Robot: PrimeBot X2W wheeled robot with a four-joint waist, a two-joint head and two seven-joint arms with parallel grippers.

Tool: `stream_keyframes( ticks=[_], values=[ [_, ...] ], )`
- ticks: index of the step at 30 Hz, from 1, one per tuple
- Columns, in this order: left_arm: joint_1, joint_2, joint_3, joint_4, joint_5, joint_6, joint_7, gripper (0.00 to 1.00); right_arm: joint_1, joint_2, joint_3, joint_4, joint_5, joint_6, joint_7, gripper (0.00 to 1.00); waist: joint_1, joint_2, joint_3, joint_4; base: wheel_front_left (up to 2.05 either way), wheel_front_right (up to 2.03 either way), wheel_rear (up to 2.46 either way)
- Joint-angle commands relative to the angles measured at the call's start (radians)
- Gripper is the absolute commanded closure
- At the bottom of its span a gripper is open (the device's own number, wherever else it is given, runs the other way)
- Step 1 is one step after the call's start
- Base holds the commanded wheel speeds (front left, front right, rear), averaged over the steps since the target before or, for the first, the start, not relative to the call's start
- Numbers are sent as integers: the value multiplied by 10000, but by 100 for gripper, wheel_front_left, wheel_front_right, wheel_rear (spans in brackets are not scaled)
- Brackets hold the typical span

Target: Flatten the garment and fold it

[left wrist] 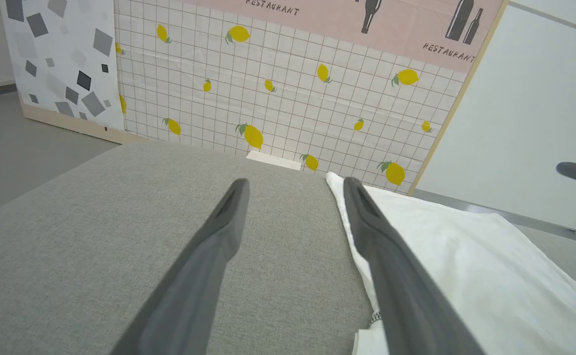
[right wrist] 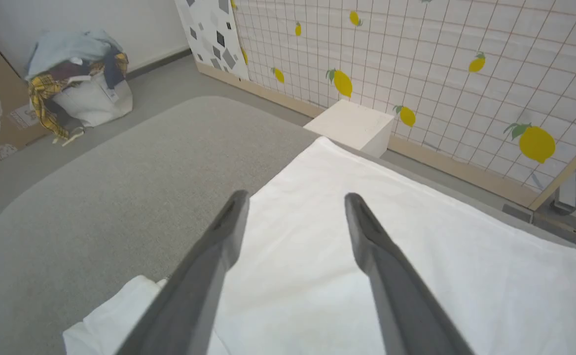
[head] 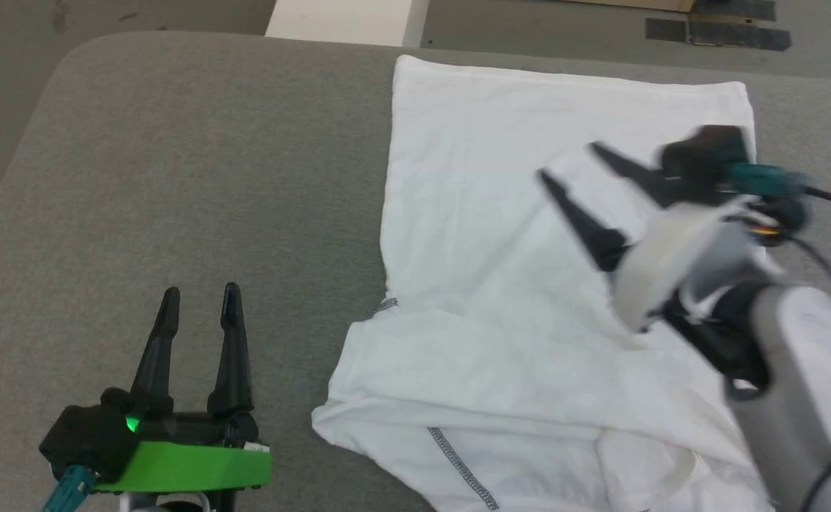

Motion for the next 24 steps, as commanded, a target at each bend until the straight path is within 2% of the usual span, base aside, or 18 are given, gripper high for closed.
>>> stream_keyframes(
  ticks=[1, 5, 8, 11, 14, 17, 21, 24],
  values=[
    [-34, 104, 23, -87, 97, 16, 60, 0, 414, -68, -580, -445, -396, -15, -123, 0, 1, 0, -71, -299, 0, 0, 0],
    [37, 169, 35, -208, 99, 52, 119, 0, 1586, 85, -2476, -1823, -1591, -15, -474, 0, 1, 0, -53, -558, 0, 0, 0],
    [110, 198, 19, -248, 77, 46, 123, 0, 2508, 250, -3277, -2441, -2433, -15, -916, 0, 1, 0, -41, -733, 0, 0, 0],
    [153, 226, -86, -208, 84, -31, 82, 0, 3590, 698, -3911, -2731, -3271, -15, -1570, 0, 1, 0, -78, -801, 0, 0, 0],
    [252, 219, -132, -60, 135, -7, 40, 0, 4457, 1423, -4373, -2776, -3708, -15, -2203, 0, 1, 0, -103, -869, 0, 0, 0],
    [326, 218, -209, 131, 207, 30, 27, 0, 5092, 1782, -4580, -2699, -3811, -15, -2690, 0, 1, 0, -49, -976, 0, 0, 0],
    [103, 206, -226, 179, 149, 75, 98, 0, 5297, 1853, -4698, -2631, -3402, -15, -3112, 0, 1, 0, 135, -1082, 0, 0, 0],
    [-540, 509, -180, 18, 182, -26, 387, 0, 5162, 1857, -4773, -2696, -3076, -15, -3281, 0, 1, 0, 396, -1136, 0, 0, 0]
  ],
)
